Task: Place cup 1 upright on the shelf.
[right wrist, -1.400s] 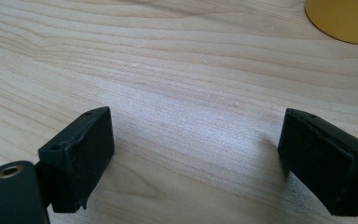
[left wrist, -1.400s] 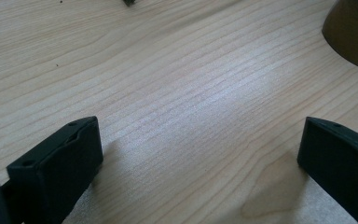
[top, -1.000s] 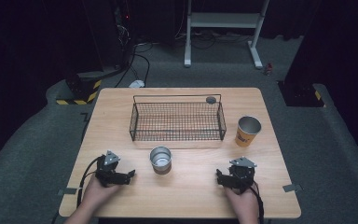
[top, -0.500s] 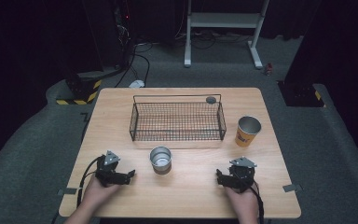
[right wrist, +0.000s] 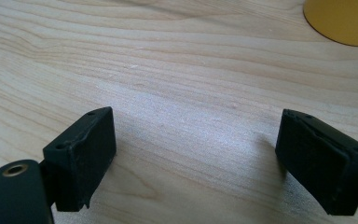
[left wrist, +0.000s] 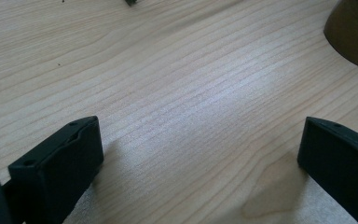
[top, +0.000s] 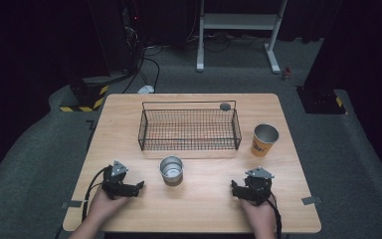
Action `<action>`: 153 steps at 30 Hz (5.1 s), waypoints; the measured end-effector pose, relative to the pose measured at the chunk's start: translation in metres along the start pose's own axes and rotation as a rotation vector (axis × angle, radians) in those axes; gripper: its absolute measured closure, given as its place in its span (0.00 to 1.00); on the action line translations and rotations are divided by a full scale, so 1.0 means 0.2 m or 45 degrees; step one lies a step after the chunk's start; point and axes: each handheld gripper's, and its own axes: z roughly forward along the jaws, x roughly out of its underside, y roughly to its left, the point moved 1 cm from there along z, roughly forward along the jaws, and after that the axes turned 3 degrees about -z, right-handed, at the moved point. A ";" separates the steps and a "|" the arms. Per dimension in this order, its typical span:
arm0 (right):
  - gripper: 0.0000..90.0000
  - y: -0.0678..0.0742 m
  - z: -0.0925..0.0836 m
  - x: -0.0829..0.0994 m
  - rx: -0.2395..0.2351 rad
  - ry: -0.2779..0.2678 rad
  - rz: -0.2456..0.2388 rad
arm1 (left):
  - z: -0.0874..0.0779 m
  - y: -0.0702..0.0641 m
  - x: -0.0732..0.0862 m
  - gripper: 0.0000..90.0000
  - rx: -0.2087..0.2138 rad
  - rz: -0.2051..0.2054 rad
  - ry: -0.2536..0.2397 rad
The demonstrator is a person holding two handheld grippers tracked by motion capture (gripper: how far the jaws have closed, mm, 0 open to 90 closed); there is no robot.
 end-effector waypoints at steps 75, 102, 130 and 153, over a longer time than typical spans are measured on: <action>0.11 -0.38 -0.06 -0.24 0.194 -0.231 0.093 | 0.00 -0.02 0.00 0.04 -0.016 -0.015 -0.020; 0.11 -0.47 0.08 -0.40 0.188 -0.327 0.127 | 0.00 -0.02 0.00 0.05 -0.023 -0.018 -0.022; 0.16 -0.46 0.07 -0.41 0.193 -0.327 0.091 | -0.01 -0.02 0.00 0.08 -0.016 -0.023 -0.029; 0.16 -0.34 -0.12 -0.33 0.137 -0.396 0.081 | -0.01 -0.03 0.01 0.09 -0.018 -0.027 -0.036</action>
